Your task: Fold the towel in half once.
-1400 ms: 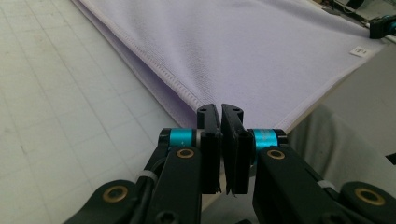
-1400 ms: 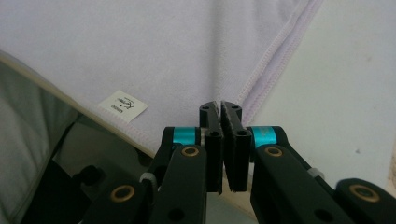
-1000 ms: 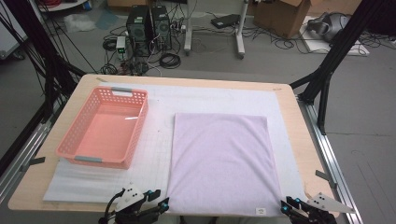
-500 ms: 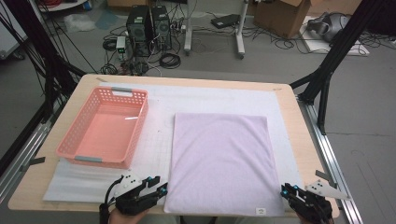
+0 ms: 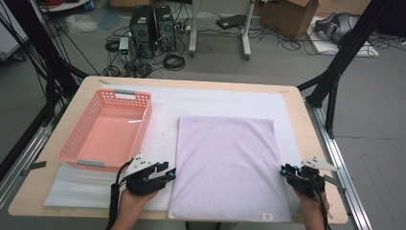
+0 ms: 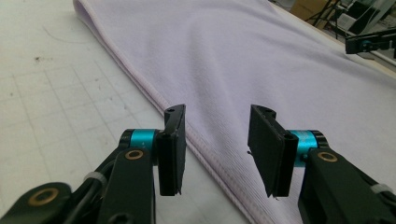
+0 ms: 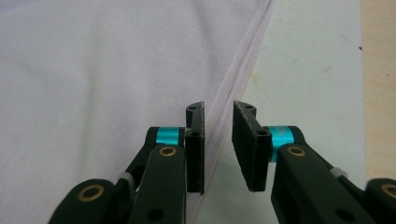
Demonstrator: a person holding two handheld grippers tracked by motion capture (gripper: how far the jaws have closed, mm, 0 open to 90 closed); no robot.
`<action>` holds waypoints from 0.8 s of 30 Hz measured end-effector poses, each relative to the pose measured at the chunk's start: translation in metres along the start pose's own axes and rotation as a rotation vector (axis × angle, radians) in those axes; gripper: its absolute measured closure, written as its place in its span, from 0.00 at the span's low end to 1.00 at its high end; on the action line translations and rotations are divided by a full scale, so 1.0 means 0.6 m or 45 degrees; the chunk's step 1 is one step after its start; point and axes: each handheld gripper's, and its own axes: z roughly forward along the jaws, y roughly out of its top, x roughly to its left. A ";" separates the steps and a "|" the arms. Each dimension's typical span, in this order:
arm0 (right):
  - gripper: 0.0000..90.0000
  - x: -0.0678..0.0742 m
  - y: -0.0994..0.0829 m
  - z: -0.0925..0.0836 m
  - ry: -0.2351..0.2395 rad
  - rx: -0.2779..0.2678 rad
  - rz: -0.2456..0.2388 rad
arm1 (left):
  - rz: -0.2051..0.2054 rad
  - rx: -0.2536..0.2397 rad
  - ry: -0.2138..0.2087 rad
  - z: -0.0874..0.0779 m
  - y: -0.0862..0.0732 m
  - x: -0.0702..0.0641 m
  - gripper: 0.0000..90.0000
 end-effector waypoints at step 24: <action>0.81 -0.010 0.032 0.058 0.056 0.023 -0.025 | -0.002 0.011 -0.023 0.038 0.025 0.027 0.61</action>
